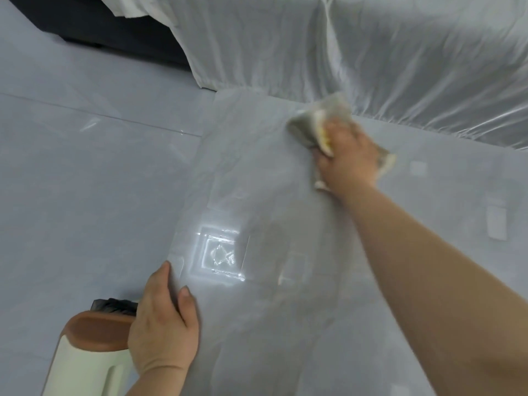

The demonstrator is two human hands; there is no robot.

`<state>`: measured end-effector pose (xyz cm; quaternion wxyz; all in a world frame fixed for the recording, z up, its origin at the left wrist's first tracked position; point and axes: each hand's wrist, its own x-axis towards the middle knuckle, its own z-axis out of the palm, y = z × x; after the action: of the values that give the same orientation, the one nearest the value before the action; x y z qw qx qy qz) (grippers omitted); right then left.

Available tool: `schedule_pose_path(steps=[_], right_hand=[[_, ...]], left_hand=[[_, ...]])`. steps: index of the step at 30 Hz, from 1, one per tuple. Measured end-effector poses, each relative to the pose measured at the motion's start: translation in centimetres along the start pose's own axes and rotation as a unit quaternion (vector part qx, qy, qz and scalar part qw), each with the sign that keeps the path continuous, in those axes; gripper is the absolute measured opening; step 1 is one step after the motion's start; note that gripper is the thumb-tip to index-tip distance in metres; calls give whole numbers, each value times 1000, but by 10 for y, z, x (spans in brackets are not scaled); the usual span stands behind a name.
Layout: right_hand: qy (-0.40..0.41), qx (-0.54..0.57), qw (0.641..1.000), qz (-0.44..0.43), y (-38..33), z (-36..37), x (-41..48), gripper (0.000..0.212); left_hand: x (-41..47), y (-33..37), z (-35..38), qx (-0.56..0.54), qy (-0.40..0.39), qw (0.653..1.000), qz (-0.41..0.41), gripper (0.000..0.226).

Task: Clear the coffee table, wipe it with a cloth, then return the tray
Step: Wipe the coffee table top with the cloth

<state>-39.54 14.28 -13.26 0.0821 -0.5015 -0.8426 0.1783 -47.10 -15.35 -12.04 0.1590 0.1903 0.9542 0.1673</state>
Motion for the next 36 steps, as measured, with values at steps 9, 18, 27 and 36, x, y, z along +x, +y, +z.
schedule_pose_path(steps=[9, 18, 27, 36], right_hand=[[14, 12, 997, 68, -21, 3, -155, 50], [-156, -61, 986, 11, -74, -8, -328, 41], [-166, 115, 971, 126, -31, -41, -281, 33], [-255, 214, 907, 259, -18, -24, -301, 45]], left_hand=[[-2, -8, 1, -4, -16, 1000, -7, 47], [-15, -32, -22, 5, -130, 988, 83, 55], [-98, 0, -27, -228, -258, 939, -1, 48], [-95, 36, 5, -212, -268, 939, -27, 64]])
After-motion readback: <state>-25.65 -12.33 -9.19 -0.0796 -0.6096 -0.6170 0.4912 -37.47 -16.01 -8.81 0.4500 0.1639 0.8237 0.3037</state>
